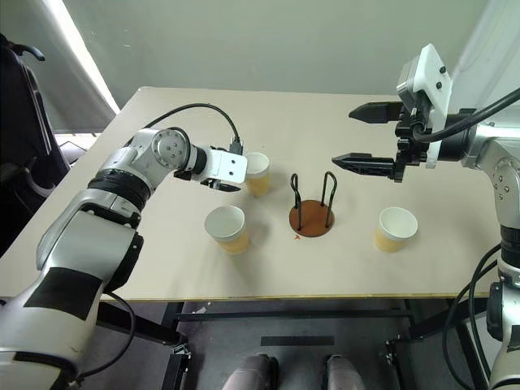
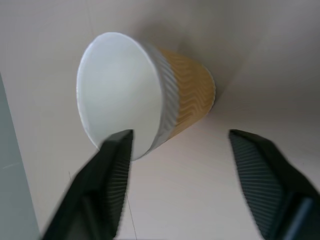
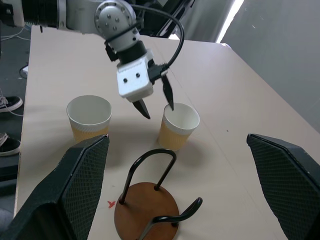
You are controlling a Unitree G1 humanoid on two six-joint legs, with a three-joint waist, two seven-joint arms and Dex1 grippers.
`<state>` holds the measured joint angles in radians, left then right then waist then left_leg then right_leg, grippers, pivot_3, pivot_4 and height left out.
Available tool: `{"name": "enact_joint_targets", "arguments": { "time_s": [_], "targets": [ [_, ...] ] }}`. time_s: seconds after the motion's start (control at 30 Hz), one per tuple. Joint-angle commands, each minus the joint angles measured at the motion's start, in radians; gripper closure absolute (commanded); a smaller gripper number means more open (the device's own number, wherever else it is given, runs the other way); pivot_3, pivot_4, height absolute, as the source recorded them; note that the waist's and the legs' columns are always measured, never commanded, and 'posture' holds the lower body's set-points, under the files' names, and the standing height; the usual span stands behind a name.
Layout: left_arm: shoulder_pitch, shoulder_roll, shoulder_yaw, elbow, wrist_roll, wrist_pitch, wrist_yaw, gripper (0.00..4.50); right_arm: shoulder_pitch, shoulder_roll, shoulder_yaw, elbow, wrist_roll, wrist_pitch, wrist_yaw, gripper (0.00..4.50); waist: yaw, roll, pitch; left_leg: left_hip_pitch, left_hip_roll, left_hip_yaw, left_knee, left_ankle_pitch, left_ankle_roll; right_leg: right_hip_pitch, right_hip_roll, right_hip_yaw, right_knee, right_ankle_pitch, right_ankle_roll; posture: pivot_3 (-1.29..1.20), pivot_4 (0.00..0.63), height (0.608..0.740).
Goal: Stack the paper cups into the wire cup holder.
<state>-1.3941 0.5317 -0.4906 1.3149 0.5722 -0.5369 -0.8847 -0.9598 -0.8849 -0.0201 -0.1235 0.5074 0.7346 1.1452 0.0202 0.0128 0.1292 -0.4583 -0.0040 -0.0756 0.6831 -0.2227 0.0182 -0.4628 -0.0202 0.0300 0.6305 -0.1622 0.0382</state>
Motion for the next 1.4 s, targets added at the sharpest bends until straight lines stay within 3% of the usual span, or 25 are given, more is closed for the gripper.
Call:
{"name": "enact_joint_targets", "arguments": {
  "time_s": [0.03, 0.17, 0.2, 0.47, 0.83, 1.03, 1.17, 1.4],
  "targets": [
    [-0.015, -0.004, 0.003, 0.001, 0.007, 0.003, 0.030, 3.03, -0.010, -0.012, -0.036, -0.031, 0.015, -0.005, -0.016, 0.00, 0.001, 0.000, 0.000, 0.000, 0.001, -0.001, 0.001, 0.000, 0.000, 0.000, -0.001, 0.001, 0.000, 0.000, 0.000, 0.00, 0.150, 0.740],
    [-0.015, -0.013, 0.006, 0.006, 0.008, 0.002, 0.021, 4.44, -0.005, -0.017, -0.037, -0.028, 0.011, -0.006, -0.022, 0.00, 0.001, 0.000, 0.000, 0.000, 0.001, -0.001, 0.001, 0.000, 0.000, 0.000, -0.001, 0.001, 0.000, 0.000, 0.000, 0.00, 0.150, 0.740],
    [-0.016, -0.014, 0.007, 0.006, 0.007, 0.001, 0.017, 4.48, -0.004, -0.018, -0.037, -0.028, 0.011, -0.006, -0.022, 0.00, 0.001, 0.000, 0.000, 0.000, 0.000, 0.000, 0.000, 0.000, 0.000, 0.000, 0.000, 0.000, 0.000, 0.000, 0.000, 0.00, 0.150, 0.740],
    [-0.068, 0.000, 0.048, 0.000, -0.035, -0.023, -0.030, 4.48, 0.007, -0.031, -0.033, -0.037, 0.015, -0.002, -0.016, 0.00, 0.002, 0.000, 0.000, 0.000, 0.000, 0.000, 0.001, 0.001, 0.000, 0.000, 0.000, 0.001, 0.000, 0.000, 0.001, 0.00, 0.150, 0.740],
    [-0.272, -0.050, 0.332, -0.044, -0.328, 0.138, -0.188, 4.48, 0.048, -0.070, -0.035, -0.069, 0.025, 0.057, -0.023, 0.00, 0.006, -0.001, 0.000, -0.002, 0.000, 0.002, 0.001, 0.000, 0.001, 0.000, -0.001, 0.002, -0.002, 0.000, 0.003, 0.00, 0.150, 0.740],
    [-0.311, -0.080, 0.414, -0.123, -0.488, 0.332, -0.532, 4.48, 0.103, -0.112, -0.047, -0.124, 0.040, 0.093, -0.023, 0.00, 0.005, 0.000, 0.001, -0.002, 0.001, 0.005, 0.001, -0.001, 0.003, 0.000, -0.001, 0.003, -0.002, -0.001, 0.004, 0.00, 0.150, 0.740],
    [-0.286, -0.042, 0.337, -0.207, -0.549, 0.416, -0.721, 4.48, 0.121, -0.123, -0.064, -0.166, 0.064, 0.123, -0.042, 0.00, 0.001, 0.000, 0.001, -0.002, 0.002, 0.004, 0.003, -0.001, 0.004, 0.000, -0.001, 0.003, -0.001, 0.000, 0.005, 0.00, 0.150, 0.740],
    [-0.214, 0.023, 0.106, -0.343, -0.740, 0.518, -0.730, 4.48, 0.165, -0.146, -0.113, -0.241, 0.113, 0.183, -0.084, 0.00, 0.002, 0.001, 0.001, 0.000, 0.002, 0.004, 0.005, -0.002, 0.005, 0.002, -0.001, 0.002, 0.001, 0.000, 0.005, 0.00, 0.150, 0.740]
  ]
}}
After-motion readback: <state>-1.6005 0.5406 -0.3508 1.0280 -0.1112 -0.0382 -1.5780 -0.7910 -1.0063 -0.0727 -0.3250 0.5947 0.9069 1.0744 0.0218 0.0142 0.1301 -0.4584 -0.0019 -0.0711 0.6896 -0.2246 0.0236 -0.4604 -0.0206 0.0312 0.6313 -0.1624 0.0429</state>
